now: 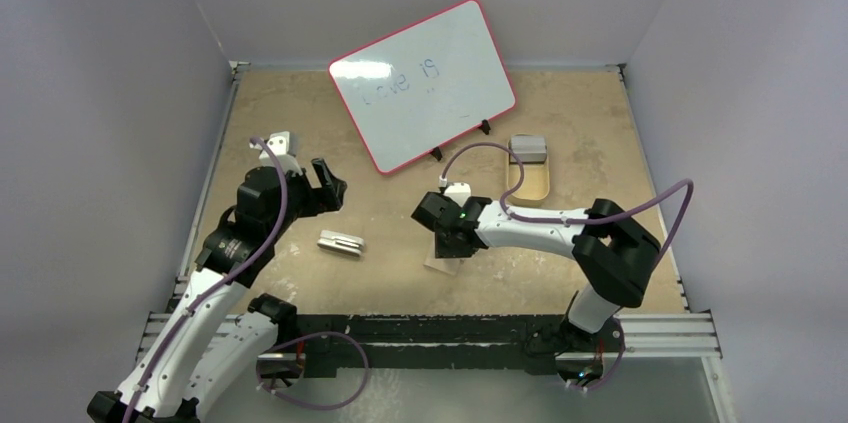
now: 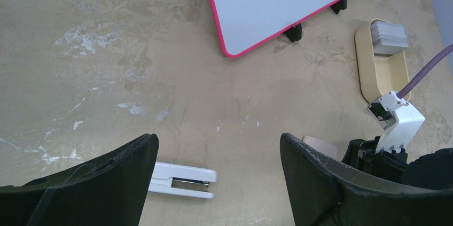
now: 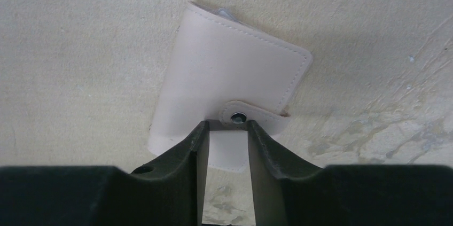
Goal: Put the credit cards into the card holder
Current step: Pick up the card holder from the center of the board, then open the card holder at the center of the board.
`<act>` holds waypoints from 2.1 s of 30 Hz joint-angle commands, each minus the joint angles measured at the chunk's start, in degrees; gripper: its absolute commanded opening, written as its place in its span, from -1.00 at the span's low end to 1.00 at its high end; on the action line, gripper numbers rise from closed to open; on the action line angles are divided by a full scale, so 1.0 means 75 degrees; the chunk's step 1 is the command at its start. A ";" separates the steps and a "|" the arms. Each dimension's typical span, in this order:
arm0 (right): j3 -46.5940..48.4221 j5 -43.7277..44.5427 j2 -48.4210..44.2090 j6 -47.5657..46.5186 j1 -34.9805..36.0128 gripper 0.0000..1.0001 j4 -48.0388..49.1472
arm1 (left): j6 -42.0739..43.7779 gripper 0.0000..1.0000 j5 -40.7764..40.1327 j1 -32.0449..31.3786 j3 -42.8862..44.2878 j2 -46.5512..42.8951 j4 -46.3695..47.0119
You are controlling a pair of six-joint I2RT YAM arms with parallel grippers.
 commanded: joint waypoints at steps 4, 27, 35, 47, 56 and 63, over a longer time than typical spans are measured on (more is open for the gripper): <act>-0.0113 0.0739 0.0251 -0.0156 0.0011 -0.52 -0.0173 | 0.0134 0.68 -0.0099 0.0068 -0.0016 0.0027 0.0285; -0.1191 0.0454 -0.2560 -0.1830 0.0002 -1.00 0.3281 | -0.0288 0.45 0.0719 0.0069 0.0142 0.1079 0.0319; -0.1711 0.0190 -0.3662 -0.2704 0.0002 -1.00 0.5012 | -0.2161 0.40 0.4355 0.0056 -0.0615 0.1641 0.2899; -0.1559 -0.0391 -0.4039 -0.3356 0.0002 -1.00 0.5740 | -0.3354 0.58 0.5237 -0.0005 -0.1313 0.2078 0.5139; -0.1549 -0.0300 -0.4140 -0.3354 0.0002 -1.00 0.5866 | -0.3632 -0.40 0.5091 -0.0124 -0.1547 0.2648 0.5560; -0.1784 0.0079 -0.4860 -0.3048 -0.0008 -1.00 0.5489 | -0.3347 -1.00 0.4860 -0.0123 -0.1502 0.2665 0.5164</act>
